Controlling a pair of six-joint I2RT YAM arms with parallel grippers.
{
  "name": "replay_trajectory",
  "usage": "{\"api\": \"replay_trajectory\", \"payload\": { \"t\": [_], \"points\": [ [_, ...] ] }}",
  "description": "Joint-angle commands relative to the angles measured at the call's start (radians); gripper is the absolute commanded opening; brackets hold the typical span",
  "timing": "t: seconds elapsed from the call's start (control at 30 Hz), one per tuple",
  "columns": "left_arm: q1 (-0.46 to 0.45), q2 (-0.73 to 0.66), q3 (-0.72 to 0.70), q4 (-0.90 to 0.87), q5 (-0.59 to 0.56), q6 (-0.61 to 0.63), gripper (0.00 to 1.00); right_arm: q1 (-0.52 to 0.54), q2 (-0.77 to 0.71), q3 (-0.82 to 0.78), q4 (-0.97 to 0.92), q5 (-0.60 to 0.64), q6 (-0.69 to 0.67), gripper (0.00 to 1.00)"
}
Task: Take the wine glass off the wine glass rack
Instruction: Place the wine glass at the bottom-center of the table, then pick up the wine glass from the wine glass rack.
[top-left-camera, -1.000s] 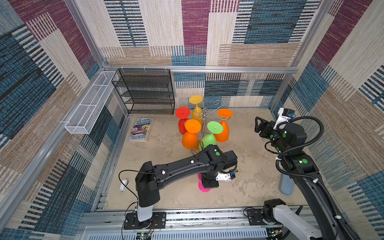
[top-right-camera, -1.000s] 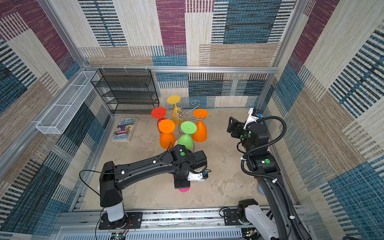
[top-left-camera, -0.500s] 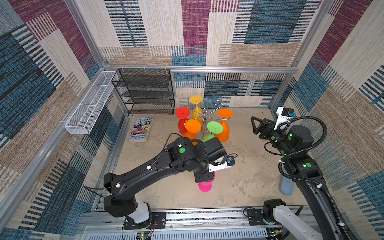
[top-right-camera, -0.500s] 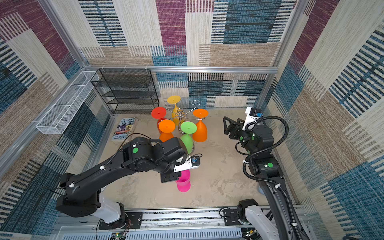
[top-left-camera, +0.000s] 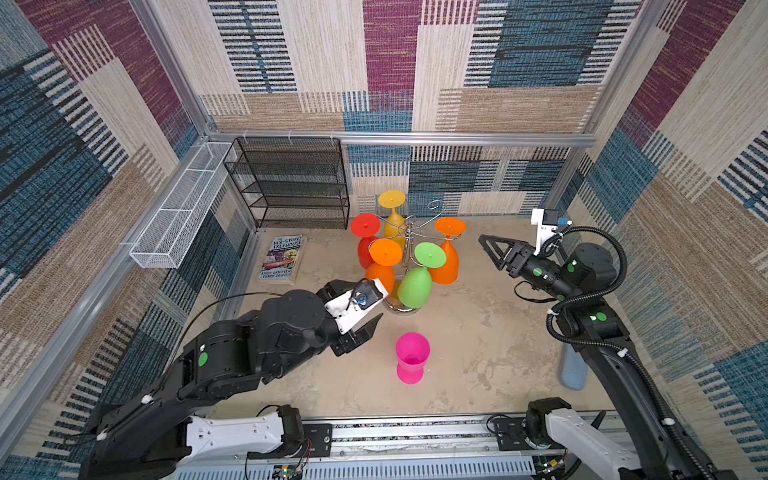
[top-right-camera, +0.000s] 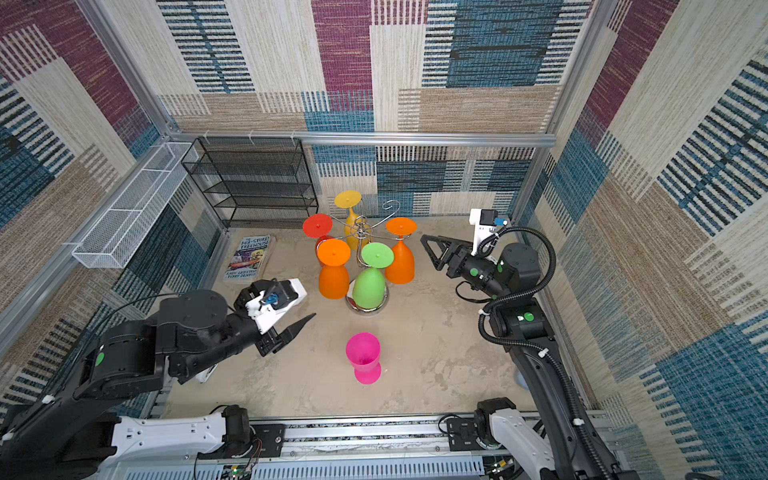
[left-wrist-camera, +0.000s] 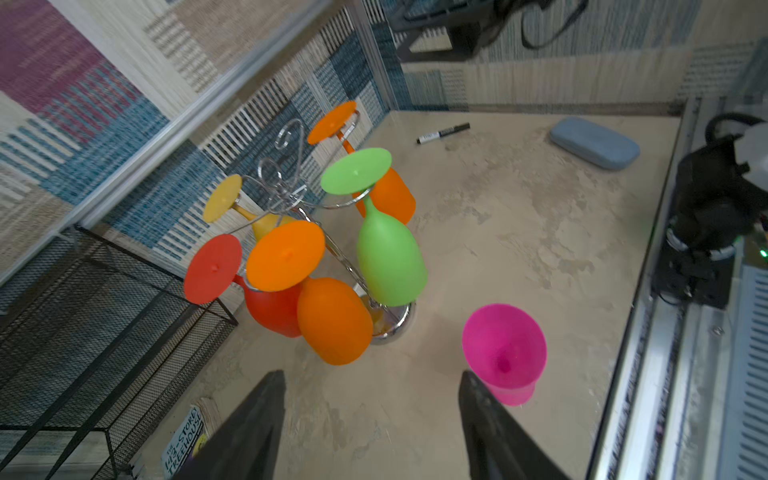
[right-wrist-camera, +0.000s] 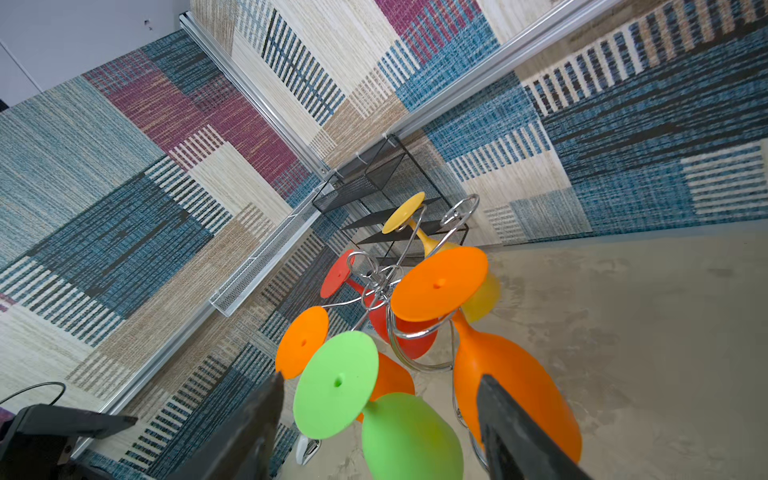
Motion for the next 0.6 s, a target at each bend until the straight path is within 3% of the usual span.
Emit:
{"api": "replay_trajectory", "payload": {
  "t": [0.0,0.23,0.57],
  "points": [
    [0.001,-0.073,-0.082,0.266,-0.17,0.048,0.77,-0.002,0.023,-0.021,0.091,-0.077,0.088,0.73],
    [0.001,-0.143,-0.163,0.333,-0.219,0.071,0.77,-0.001,0.066,-0.044,0.132,-0.091,0.127,0.69],
    [0.001,-0.122,-0.177,0.328,-0.202,0.078,0.77,-0.002,0.132,-0.051,0.218,-0.123,0.197,0.63]
  ]
}}
